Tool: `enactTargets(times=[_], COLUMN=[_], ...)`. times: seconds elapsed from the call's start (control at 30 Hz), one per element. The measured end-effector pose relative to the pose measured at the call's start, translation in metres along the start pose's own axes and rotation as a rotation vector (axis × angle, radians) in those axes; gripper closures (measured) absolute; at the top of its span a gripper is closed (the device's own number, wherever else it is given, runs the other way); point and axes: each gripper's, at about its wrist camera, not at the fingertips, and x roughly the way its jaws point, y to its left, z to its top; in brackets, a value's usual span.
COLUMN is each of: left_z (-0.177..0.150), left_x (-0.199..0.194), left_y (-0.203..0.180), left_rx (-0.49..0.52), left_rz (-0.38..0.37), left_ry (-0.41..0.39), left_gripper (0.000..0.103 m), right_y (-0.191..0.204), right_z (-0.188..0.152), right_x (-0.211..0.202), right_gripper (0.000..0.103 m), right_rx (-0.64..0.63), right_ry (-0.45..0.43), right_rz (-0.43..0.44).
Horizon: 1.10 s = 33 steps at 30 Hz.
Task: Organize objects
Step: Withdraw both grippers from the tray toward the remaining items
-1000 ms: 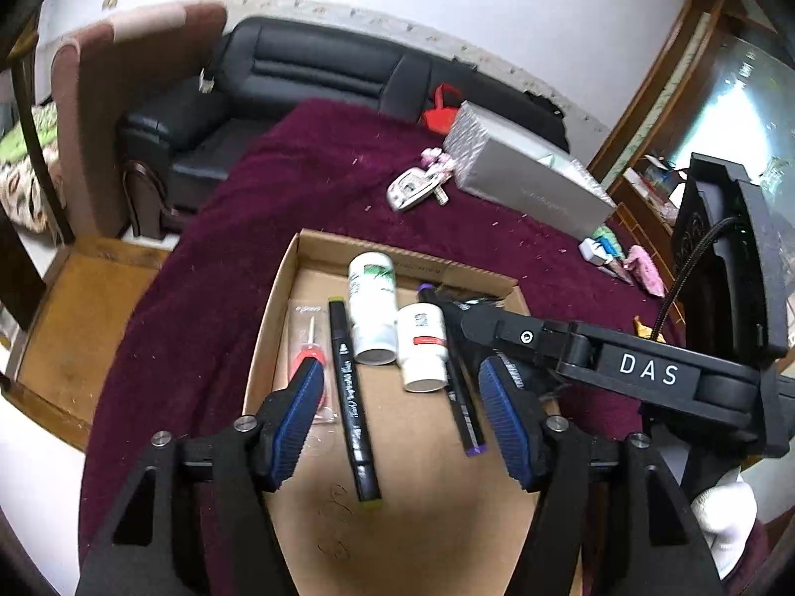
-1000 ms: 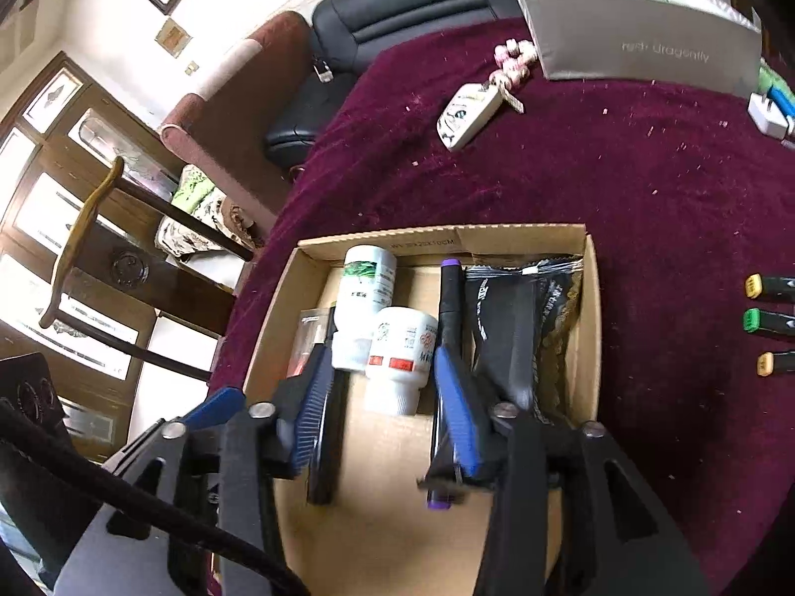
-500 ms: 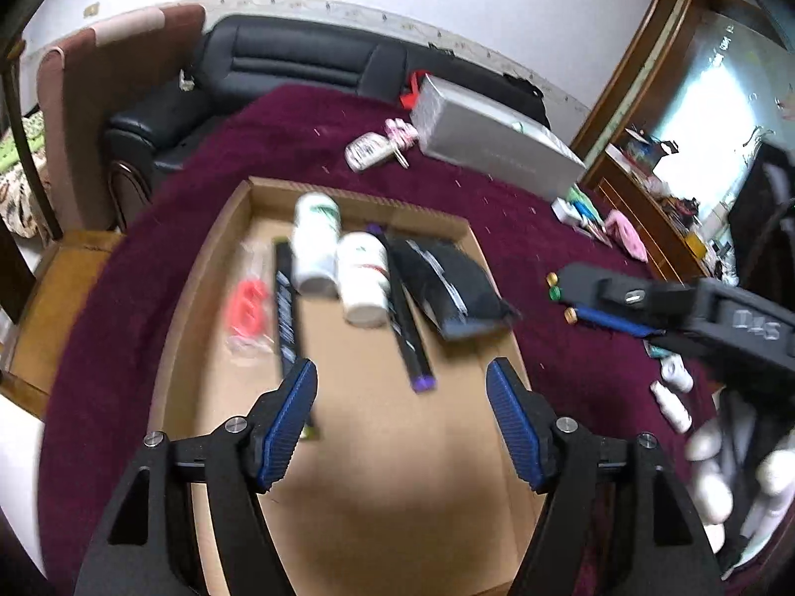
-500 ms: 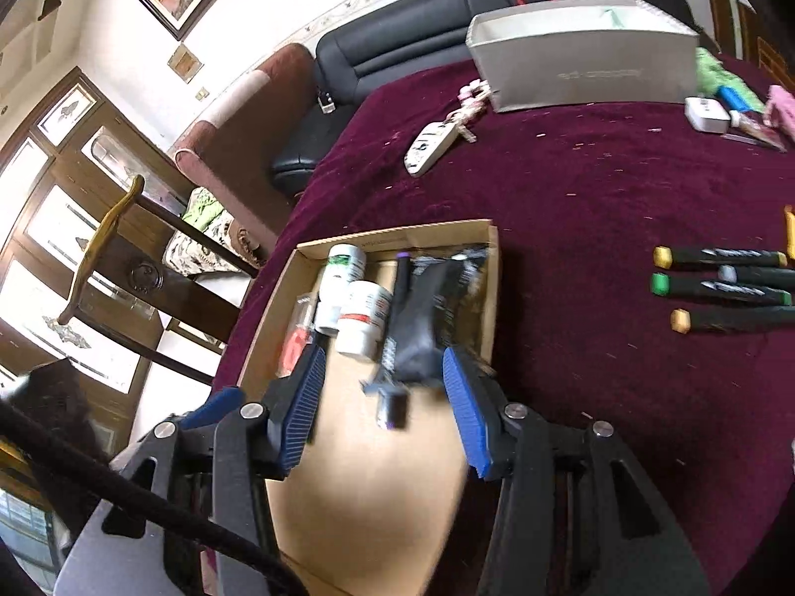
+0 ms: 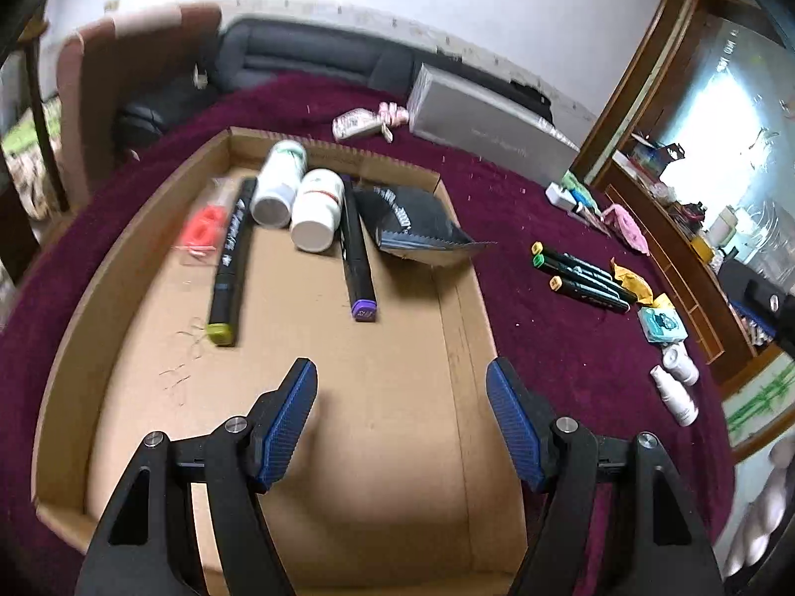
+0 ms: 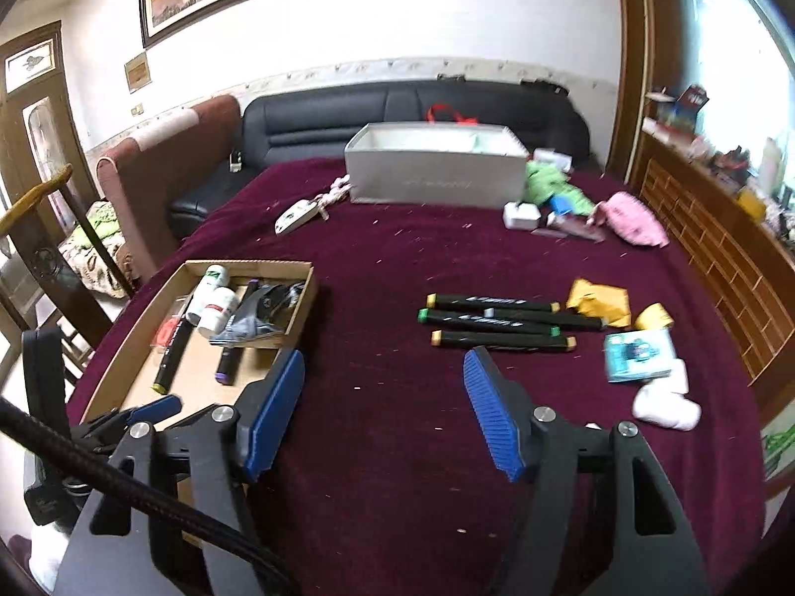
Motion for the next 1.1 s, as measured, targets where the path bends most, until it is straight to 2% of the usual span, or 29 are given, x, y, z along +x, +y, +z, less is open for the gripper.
enactTargets(times=[0.07, 0.17, 0.3, 0.43, 0.7, 1.1], left_z=[-0.008, -0.014, -0.016, -0.019, -0.024, -0.015], left_x=[-0.011, -0.021, -0.019, -0.011, 0.015, 0.080], left_y=[-0.012, -0.037, -0.075, -0.105, -0.143, -0.148], left_rx=[0.052, 0.138, 0.246, 0.290, 0.330, 0.306], left_rz=[0.025, 0.027, 0.008, -0.032, -0.047, 0.042], left_ry=[-0.045, -0.066, -0.047, -0.015, 0.052, 0.160], left_gripper=[0.038, 0.038, 0.038, 0.038, 0.038, 0.038], right_y=[-0.004, -0.010, -0.027, -0.049, -0.086, -0.113], right_z=[-0.002, -0.005, -0.011, -0.014, -0.021, -0.023], right_x=[-0.006, -0.012, -0.018, -0.024, -0.025, -0.014], right_gripper=[0.030, 0.028, 0.028, 0.028, 0.027, 0.027], right_rx=[0.001, -0.002, -0.001, 0.021, 0.033, 0.061], right_ry=[-0.021, -0.049, -0.065, -0.070, -0.065, -0.033], right_rz=[-0.006, -0.028, -0.056, -0.078, -0.135, -0.148])
